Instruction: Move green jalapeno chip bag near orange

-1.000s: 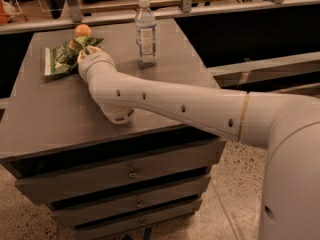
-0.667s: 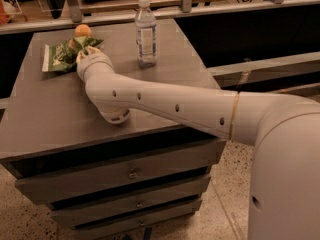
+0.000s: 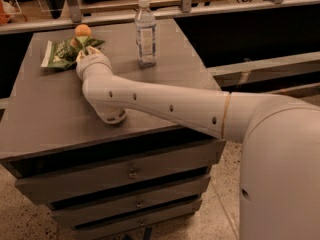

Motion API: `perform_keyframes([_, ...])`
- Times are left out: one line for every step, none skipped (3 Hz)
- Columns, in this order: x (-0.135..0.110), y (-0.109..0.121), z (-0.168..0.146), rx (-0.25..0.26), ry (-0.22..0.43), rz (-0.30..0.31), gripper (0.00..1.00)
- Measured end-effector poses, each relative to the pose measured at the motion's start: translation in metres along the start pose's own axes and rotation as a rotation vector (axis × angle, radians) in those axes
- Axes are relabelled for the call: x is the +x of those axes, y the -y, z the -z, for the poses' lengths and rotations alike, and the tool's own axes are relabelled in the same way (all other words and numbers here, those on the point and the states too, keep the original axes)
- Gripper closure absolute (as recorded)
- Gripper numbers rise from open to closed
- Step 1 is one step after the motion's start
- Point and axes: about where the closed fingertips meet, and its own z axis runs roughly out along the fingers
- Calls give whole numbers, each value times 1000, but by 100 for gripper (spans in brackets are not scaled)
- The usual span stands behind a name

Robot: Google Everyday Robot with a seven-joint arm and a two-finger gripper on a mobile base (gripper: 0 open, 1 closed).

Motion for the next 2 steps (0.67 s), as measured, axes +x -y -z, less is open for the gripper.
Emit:
perform_keyframes([1, 0, -6, 6, -6, -6, 100])
perform_keyframes([-4, 3, -12, -8, -29, -4, 100])
